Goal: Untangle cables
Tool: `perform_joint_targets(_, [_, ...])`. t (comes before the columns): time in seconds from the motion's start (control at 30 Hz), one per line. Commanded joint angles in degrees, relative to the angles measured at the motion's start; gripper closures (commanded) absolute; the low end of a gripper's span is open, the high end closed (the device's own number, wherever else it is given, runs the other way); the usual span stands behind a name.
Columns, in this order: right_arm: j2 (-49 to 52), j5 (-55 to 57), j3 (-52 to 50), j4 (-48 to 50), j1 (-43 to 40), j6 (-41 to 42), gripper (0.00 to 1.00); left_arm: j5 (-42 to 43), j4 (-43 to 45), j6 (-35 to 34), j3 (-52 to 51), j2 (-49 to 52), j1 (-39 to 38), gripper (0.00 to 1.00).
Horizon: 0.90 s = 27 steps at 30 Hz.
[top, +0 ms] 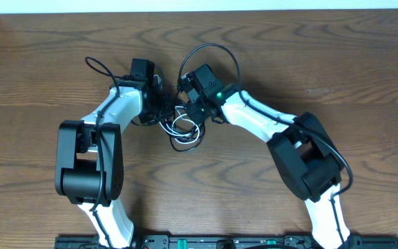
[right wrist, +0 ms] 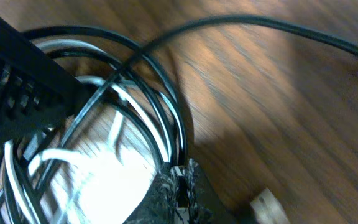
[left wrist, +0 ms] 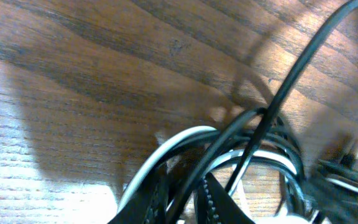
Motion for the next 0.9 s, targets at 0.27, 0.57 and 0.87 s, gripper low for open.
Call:
perform_joint_targets(0.27, [-1.8,12.3,0.3,-10.4,-1.1,8.3,0.99,-2.9,-0.2,0.0,-0.6,1.9,0.1,0.80])
perform_joint_targets(0.57, [-1.8,13.0,0.2,-15.8,-1.1,13.6,0.70,-4.5,-0.5,-1.5,-0.6,1.9,1.0,0.80])
perform_joint_targets(0.87, [-1.8,18.6,0.3,-16.4,-2.0,13.4,0.39,1.7,-1.0,-1.1,-0.5,1.9,4.2,0.53])
